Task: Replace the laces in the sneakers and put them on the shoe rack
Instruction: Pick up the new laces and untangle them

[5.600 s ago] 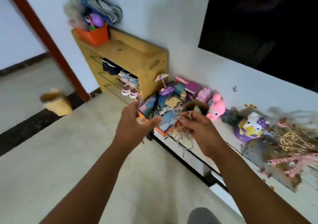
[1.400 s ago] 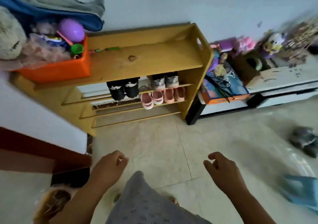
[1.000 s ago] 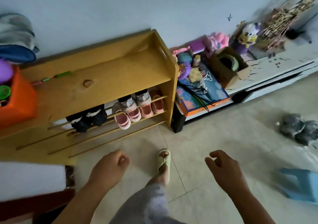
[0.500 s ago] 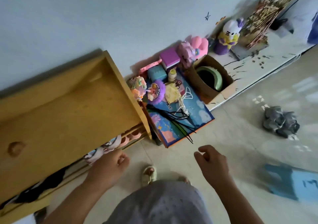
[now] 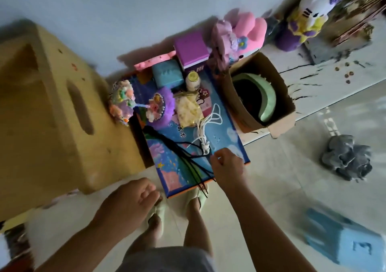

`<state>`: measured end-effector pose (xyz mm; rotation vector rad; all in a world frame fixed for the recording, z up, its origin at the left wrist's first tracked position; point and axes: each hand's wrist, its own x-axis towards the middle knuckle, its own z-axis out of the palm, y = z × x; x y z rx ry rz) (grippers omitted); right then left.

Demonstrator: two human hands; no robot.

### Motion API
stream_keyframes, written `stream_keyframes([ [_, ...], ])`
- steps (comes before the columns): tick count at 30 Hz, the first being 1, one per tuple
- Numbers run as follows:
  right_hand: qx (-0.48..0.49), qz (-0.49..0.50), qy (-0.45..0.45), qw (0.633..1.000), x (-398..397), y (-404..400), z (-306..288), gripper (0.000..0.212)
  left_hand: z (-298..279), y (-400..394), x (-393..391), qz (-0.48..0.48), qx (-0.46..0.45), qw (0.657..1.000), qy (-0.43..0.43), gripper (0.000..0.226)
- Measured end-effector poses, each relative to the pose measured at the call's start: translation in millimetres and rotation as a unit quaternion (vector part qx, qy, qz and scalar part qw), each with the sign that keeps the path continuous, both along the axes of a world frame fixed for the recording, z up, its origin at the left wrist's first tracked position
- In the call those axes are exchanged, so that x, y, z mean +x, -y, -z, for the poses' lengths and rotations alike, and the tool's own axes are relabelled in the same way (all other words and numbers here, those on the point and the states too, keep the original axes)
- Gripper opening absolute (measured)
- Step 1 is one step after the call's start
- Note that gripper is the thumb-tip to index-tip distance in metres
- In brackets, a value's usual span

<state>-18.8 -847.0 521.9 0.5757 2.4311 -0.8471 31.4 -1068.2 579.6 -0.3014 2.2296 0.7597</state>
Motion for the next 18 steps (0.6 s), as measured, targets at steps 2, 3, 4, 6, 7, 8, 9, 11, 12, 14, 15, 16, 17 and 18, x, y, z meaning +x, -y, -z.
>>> stream_keyframes([
  [2,0.018,-0.030,0.007,0.999,-19,-5,19,0.022,6,-10,-7,-0.011,-0.001,1.000,0.005,0.009],
  [3,0.028,-0.049,0.016,0.998,-27,-6,29,0.023,9,-15,-9,-0.015,-0.003,1.000,0.008,0.009],
  [4,0.035,-0.064,0.023,0.997,-34,-6,38,0.024,12,-18,-11,-0.017,-0.007,1.000,0.009,0.010],
  [6,0.037,-0.086,0.033,0.995,-43,-5,55,0.025,19,-22,-13,-0.025,-0.014,1.000,0.010,0.009],
  [7,0.040,-0.097,0.038,0.994,-46,-4,60,0.026,22,-23,-14,-0.029,-0.013,0.999,0.012,0.009],
  [8,0.044,-0.111,0.042,0.992,-47,-2,66,0.027,25,-24,-15,-0.032,-0.011,0.999,0.013,0.009],
  [9,0.048,-0.123,0.045,0.990,-48,-1,71,0.030,28,-24,-15,-0.034,-0.011,0.999,0.015,0.008],
  [11,0.058,-0.131,0.046,0.989,-47,1,79,0.032,32,-23,-16,-0.034,-0.010,0.999,0.017,0.008],
  [12,0.061,-0.128,0.042,0.989,-47,1,81,0.031,33,-23,-16,-0.034,-0.010,0.999,0.018,0.008],
  [14,0.053,-0.110,0.030,0.992,-45,-1,81,0.028,34,-21,-15,-0.037,-0.008,0.999,0.019,0.006],
  [15,0.044,-0.093,0.022,0.994,-44,-3,78,0.027,33,-19,-14,-0.039,-0.007,0.999,0.015,0.006],
  [16,0.035,-0.074,0.016,0.997,-44,-6,73,0.025,32,-18,-14,-0.038,-0.004,0.999,0.012,0.005],
  [17,0.024,-0.059,0.010,0.998,-44,-9,67,0.024,31,-17,-14,-0.038,0.000,0.999,0.007,0.005],
  [18,0.014,-0.047,0.000,0.999,-44,-12,59,0.023,28,-17,-13,-0.035,0.004,0.999,0.003,0.003],
])
